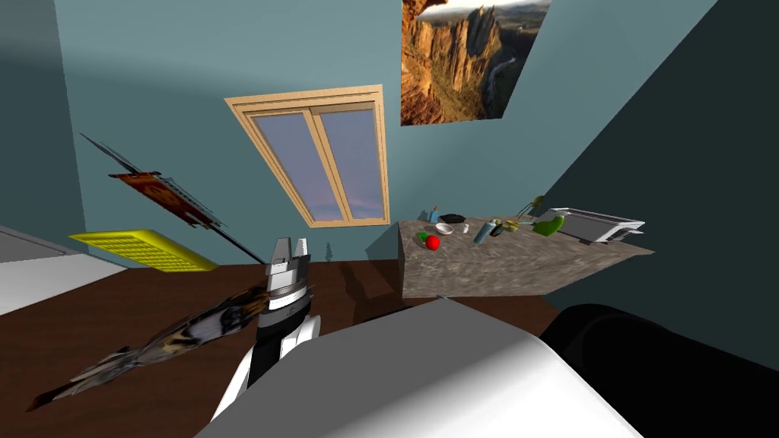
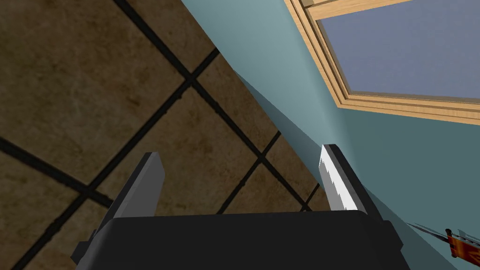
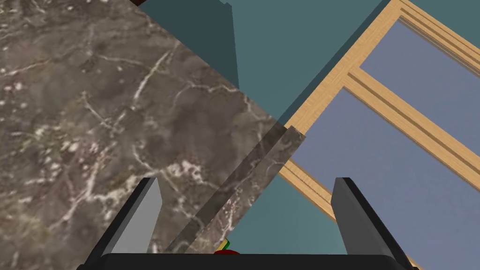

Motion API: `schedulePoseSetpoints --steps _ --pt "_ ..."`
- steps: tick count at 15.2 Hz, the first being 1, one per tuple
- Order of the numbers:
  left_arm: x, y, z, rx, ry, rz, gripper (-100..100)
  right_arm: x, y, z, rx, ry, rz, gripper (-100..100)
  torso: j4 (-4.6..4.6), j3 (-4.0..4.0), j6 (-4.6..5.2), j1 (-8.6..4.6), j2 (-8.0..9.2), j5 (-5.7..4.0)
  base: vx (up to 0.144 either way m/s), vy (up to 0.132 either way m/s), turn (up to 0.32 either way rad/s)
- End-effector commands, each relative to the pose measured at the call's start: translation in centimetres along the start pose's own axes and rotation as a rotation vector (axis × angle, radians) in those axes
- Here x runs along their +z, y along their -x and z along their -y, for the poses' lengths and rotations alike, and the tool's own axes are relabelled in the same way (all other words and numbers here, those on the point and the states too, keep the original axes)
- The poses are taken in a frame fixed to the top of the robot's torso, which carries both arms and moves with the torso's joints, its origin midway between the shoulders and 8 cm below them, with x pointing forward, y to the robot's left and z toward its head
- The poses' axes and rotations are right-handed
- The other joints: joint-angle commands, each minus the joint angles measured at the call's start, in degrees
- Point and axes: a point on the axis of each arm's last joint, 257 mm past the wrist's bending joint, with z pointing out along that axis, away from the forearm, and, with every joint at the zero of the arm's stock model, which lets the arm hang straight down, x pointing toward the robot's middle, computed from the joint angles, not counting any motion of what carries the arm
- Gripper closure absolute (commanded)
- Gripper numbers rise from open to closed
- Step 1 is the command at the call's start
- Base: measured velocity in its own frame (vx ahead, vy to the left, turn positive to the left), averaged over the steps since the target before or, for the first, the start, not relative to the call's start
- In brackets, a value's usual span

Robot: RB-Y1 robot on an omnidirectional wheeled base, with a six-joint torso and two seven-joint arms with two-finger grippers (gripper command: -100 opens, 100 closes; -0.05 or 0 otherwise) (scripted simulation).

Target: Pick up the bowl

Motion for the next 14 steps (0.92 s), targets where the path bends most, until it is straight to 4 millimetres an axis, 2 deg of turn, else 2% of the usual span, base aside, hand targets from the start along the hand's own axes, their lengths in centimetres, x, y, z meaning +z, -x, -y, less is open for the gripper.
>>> schedulePoseSetpoints --steps 1,2,3,5,6,7,8,9,11,12,13,14 --pt "0.0 0.0 0.0 0.0 0.0 0.0 0 -1.7 -0.2 1.9 -0.031 -0.043 -0.039 -100 0.0 0.0 0.0 0.0 0.0 0.0 0.049 0.081 0.034" --pt "0.0 0.0 0.0 0.0 0.0 0.0 0 -1.7 -0.2 1.9 -0.031 -0.043 -0.039 -100 0.01 0.03 0.02 -0.04 0.06 0.0 0.029 0.052 -0.004" --pt "0.0 0.0 0.0 0.0 0.0 0.0 0 -3.3 -1.0 3.6 -0.07 -0.082 -0.094 -100 0.03 0.07 0.02 -0.13 0.13 -0.03 0.066 0.086 0.095" --pt "0.0 0.0 0.0 0.0 0.0 0.0 0 -4.5 -0.7 5.2 -0.087 -0.119 -0.115 -100 0.01 0.02 0.0 -0.03 0.03 -0.01 0.073 0.095 0.077" --pt "0.0 0.0 0.0 0.0 0.0 0.0 0 -6.0 -1.4 6.5 -0.125 -0.15 -0.167 -100 0.01 0.03 0.01 -0.06 0.05 -0.01 0.084 0.104 0.097" --pt "0.0 0.0 0.0 0.0 0.0 0.0 0 -7.2 -1.1 8.0 -0.135 -0.187 -0.181 -100 0.01 0.01 0.0 -0.02 0.0 -0.02 0.098 0.12 0.106" --pt "0.0 0.0 0.0 0.0 0.0 0.0 0 -7.5 -0.8 8.2 -0.147 -0.193 -0.191 -100 -0.01 -0.02 0.0 0.03 -0.04 0.01 0.067 0.088 0.033" --pt "0.0 0.0 0.0 0.0 0.0 0.0 0 -9.1 -1.3 9.5 -0.181 -0.223 -0.24 -100 0.0 0.0 0.01 -0.01 0.0 0.01 0.056 0.086 0.108" --pt "0.0 0.0 0.0 0.0 0.0 0.0 0 -10.7 -0.4 11.0 -0.209 -0.264 -0.266 -100 0.01 0.01 0.0 -0.03 0.02 -0.01 0.075 0.075 0.068" --pt "0.0 0.0 0.0 0.0 0.0 0.0 0 -12.6 -0.7 12.3 -0.241 -0.298 -0.313 -100 0.0 0.01 0.0 -0.11 0.01 -0.01 0.093 0.06 0.087" --pt "0.0 0.0 0.0 0.0 0.0 0.0 0 -13.7 0.0 13.3 -0.256 -0.327 -0.327 -100 0.0 -0.02 -0.01 -0.14 -0.04 -0.03 0.102 0.07 0.103" --pt "0.0 0.0 0.0 0.0 0.0 0.0 0 -14.1 0.6 13.5 -0.273 -0.334 -0.34 -100 -0.01 -0.04 -0.01 -0.13 -0.07 -0.02 0.077 0.054 0.038"
